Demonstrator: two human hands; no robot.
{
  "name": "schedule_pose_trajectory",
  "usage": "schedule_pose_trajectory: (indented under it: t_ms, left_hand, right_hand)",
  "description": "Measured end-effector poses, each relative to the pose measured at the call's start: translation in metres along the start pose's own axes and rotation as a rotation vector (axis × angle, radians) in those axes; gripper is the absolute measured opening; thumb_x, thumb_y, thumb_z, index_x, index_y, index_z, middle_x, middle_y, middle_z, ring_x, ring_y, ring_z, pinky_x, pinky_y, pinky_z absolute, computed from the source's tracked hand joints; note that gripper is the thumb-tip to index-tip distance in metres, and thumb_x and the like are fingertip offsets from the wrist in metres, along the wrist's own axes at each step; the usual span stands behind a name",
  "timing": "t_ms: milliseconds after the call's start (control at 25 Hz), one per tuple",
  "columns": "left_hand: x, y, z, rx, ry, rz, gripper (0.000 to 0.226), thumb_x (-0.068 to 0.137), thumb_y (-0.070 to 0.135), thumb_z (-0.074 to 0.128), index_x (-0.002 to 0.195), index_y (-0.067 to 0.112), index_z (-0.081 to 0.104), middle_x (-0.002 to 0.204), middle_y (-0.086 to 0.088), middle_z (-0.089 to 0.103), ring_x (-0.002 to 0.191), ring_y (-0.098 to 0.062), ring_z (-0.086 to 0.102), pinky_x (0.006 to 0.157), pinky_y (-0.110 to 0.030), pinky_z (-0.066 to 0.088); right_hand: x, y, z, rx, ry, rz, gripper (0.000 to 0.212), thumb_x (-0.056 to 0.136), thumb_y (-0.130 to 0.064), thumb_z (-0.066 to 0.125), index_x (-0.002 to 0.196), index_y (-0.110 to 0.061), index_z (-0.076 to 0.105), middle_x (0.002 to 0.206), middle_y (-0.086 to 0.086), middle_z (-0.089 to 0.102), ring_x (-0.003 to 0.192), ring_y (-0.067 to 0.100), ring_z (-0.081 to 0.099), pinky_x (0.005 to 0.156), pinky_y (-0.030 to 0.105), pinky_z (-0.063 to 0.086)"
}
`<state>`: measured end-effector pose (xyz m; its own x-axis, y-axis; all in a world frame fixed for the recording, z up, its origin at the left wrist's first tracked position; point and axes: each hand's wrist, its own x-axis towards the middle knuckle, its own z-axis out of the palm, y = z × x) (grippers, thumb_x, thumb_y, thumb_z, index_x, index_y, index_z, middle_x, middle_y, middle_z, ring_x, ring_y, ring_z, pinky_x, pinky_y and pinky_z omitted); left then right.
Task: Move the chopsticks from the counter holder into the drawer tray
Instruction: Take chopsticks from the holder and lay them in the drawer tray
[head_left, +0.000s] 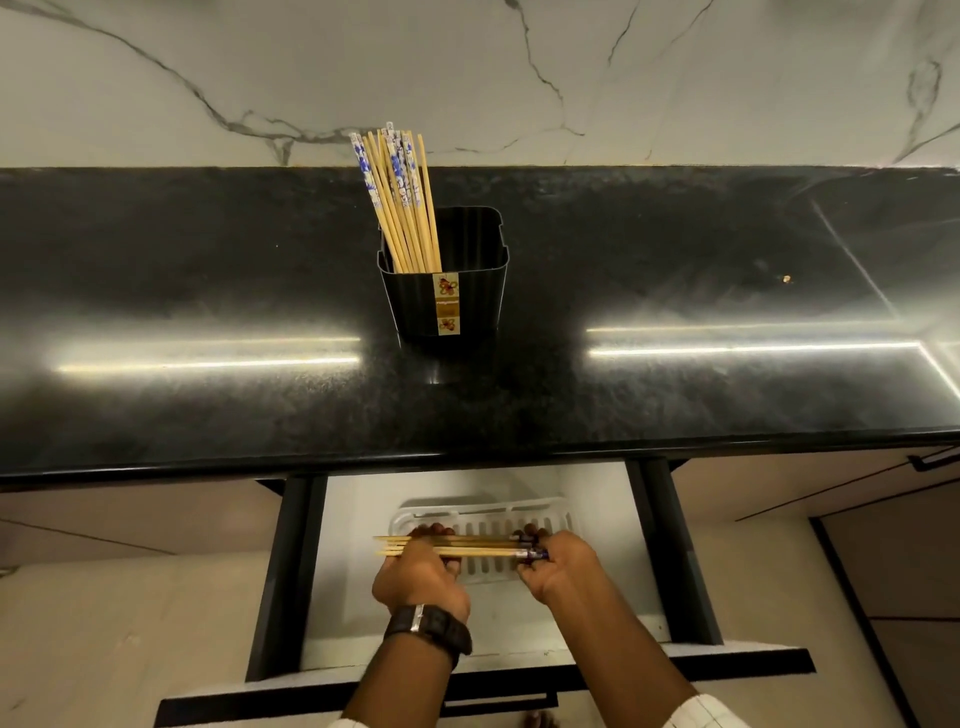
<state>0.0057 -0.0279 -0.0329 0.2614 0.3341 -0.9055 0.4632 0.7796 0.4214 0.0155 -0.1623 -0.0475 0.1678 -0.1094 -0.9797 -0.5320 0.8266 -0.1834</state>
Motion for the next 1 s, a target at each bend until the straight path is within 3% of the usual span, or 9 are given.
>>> schedule_pose_trajectory:
  t_ms: [160, 280, 400, 520, 600, 680, 800, 880, 1000]
  left_hand:
    - [0.014, -0.002, 0.007, 0.006, 0.002, -0.102, 0.031, 0.096, 0.004, 0.056, 0.126, 0.001, 0.063, 0.119, -0.018, 0.070, 0.084, -0.028, 0.068, 0.081, -0.046, 0.053]
    - [0.019, 0.002, 0.011, 0.045, -0.114, -0.211, 0.023, 0.101, 0.009, 0.051, 0.120, 0.001, 0.062, 0.126, -0.022, 0.065, 0.109, -0.035, 0.063, 0.088, -0.050, 0.049]
    - [0.007, 0.011, 0.014, 0.041, -0.195, -0.294, 0.028, 0.100, 0.024, 0.056, 0.120, 0.004, 0.058, 0.136, -0.022, 0.057, 0.129, -0.038, 0.053, 0.103, -0.050, 0.042]
    - [-0.008, 0.021, 0.000, -0.028, -0.169, -0.299, 0.056, 0.095, 0.039, 0.059, 0.142, 0.009, 0.049, 0.149, -0.017, 0.044, 0.138, -0.037, 0.043, 0.116, -0.051, 0.033]
    - [-0.030, 0.030, -0.013, -0.030, -0.165, -0.254, 0.055, 0.096, 0.039, 0.059, 0.140, 0.007, 0.048, 0.143, -0.016, 0.047, 0.133, -0.036, 0.048, 0.111, -0.051, 0.039]
    - [-0.053, 0.042, -0.017, -0.030, -0.212, -0.154, 0.033, 0.098, 0.036, 0.057, 0.116, 0.008, 0.061, 0.111, -0.016, 0.063, 0.100, -0.030, 0.064, 0.090, -0.046, 0.053]
    - [-0.093, 0.079, 0.000, -0.010, -0.371, 0.078, 0.027, 0.099, 0.031, 0.057, 0.085, 0.011, 0.066, 0.067, -0.006, 0.064, 0.066, -0.022, 0.062, 0.068, -0.038, 0.054]
    - [-0.120, 0.106, 0.017, 0.049, -0.527, 0.310, 0.025, 0.100, 0.029, 0.055, 0.089, 0.010, 0.068, 0.070, -0.007, 0.067, 0.070, -0.022, 0.066, 0.074, -0.039, 0.056]
    - [-0.143, 0.142, 0.048, 0.196, -0.633, 0.679, 0.021, 0.102, 0.019, 0.051, 0.107, 0.010, 0.069, 0.098, -0.009, 0.075, 0.092, -0.023, 0.072, 0.086, -0.039, 0.058]
  right_hand:
    - [-0.008, 0.000, 0.012, 0.018, 0.022, 0.039, 0.033, 0.108, -0.019, 0.040, 0.088, 0.000, 0.058, 0.091, 0.017, 0.061, 0.074, 0.027, 0.059, 0.075, 0.038, 0.054]
    - [-0.016, -0.006, 0.020, 0.029, 0.030, 0.003, 0.030, 0.105, -0.019, 0.047, 0.123, 0.001, 0.061, 0.124, 0.020, 0.066, 0.110, 0.034, 0.066, 0.101, 0.046, 0.052]
    - [-0.028, -0.014, 0.024, 0.013, 0.006, -0.020, 0.040, 0.107, -0.023, 0.044, 0.137, 0.000, 0.055, 0.134, 0.020, 0.062, 0.118, 0.035, 0.062, 0.099, 0.047, 0.052]
    - [-0.063, -0.015, 0.013, -0.072, -0.046, 0.010, 0.035, 0.108, -0.012, 0.035, 0.131, 0.006, 0.054, 0.131, 0.023, 0.060, 0.131, 0.038, 0.053, 0.110, 0.051, 0.040]
    - [-0.087, -0.013, 0.004, -0.060, -0.116, -0.051, 0.023, 0.106, -0.006, 0.041, 0.115, 0.009, 0.056, 0.118, 0.028, 0.062, 0.127, 0.040, 0.054, 0.105, 0.052, 0.044]
    - [-0.116, -0.013, 0.003, -0.077, -0.199, -0.241, 0.023, 0.103, -0.006, 0.051, 0.116, 0.011, 0.058, 0.109, 0.029, 0.066, 0.110, 0.037, 0.065, 0.093, 0.045, 0.055]
    - [-0.171, -0.030, 0.031, -0.214, -0.307, -0.753, 0.020, 0.098, -0.021, 0.062, 0.106, -0.005, 0.070, 0.082, 0.012, 0.073, 0.073, 0.021, 0.070, 0.065, 0.031, 0.058]
    - [-0.201, -0.049, 0.070, -0.330, -0.368, -1.061, 0.015, 0.097, -0.024, 0.064, 0.099, -0.012, 0.072, 0.081, 0.006, 0.076, 0.069, 0.015, 0.071, 0.063, 0.027, 0.059]
    - [-0.208, -0.078, 0.146, -0.479, -0.383, -1.361, 0.013, 0.094, -0.013, 0.068, 0.106, -0.013, 0.073, 0.087, 0.002, 0.078, 0.080, 0.011, 0.076, 0.074, 0.025, 0.062]
